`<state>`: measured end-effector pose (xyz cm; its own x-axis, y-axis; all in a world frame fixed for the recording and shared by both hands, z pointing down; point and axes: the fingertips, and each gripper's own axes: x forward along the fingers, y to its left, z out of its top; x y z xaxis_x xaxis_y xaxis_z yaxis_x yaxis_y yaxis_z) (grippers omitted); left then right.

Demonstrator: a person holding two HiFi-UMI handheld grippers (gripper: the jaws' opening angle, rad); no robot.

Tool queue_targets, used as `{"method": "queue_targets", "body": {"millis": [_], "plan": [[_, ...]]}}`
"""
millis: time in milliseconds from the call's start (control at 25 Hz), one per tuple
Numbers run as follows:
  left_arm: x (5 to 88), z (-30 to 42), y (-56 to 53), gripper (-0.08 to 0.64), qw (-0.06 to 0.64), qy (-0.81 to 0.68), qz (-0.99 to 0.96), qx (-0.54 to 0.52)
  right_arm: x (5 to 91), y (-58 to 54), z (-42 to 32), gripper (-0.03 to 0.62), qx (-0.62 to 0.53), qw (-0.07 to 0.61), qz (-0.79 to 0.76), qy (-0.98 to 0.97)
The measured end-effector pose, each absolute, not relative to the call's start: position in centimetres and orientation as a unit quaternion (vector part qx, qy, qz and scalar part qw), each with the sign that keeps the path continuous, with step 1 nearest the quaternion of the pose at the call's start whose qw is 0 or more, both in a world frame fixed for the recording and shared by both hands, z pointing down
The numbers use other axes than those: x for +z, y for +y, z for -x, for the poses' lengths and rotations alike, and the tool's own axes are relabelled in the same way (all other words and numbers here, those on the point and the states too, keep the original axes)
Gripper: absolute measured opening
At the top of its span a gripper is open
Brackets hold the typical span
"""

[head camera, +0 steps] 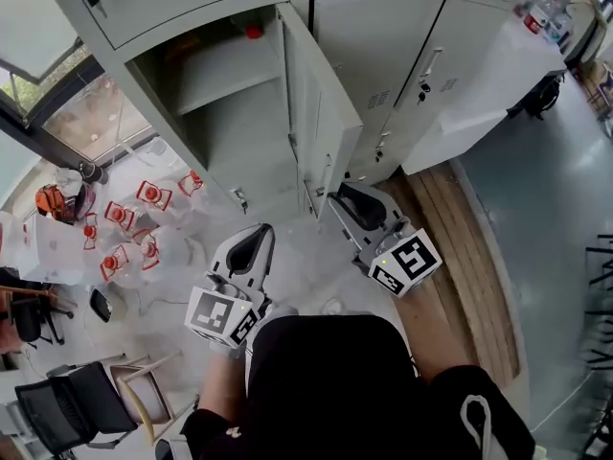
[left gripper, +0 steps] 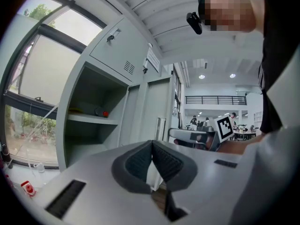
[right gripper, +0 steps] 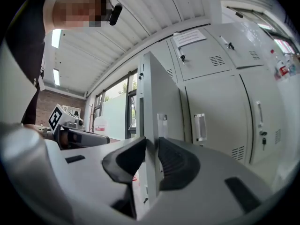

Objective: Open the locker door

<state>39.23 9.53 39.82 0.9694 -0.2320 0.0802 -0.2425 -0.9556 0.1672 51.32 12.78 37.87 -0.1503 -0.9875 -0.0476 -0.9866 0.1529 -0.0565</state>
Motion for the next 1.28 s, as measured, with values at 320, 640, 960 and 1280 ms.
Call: {"method": "queue_targets", "body": {"millis": [320,640,960,1280], "plan": [[39.3,-41.9,9.4,0.023,0.076,-0.060,-0.995,0.041,38.1,14.9,-56.1,0.089,-0.010,0.044,0.727,0.686],[39.1,-44.3,9.1,0.023,0.072,-0.004,-0.997,0.040,39.2,15.8,-60.1,0.063,-0.032,0.054,0.792,0.607],[38.8,-45.1,9.6,0.023,0.068,0.026,-0.997,0.038,38.0,17.9,-61.9,0.060,-0.030,0.080,0.831,0.550],[38.4,-43.6,10.3,0.023,0.068,0.022,-0.997,0.034,36.2,19.1,-57.6,0.060,-0.032,0.069,0.814,0.576]]}}
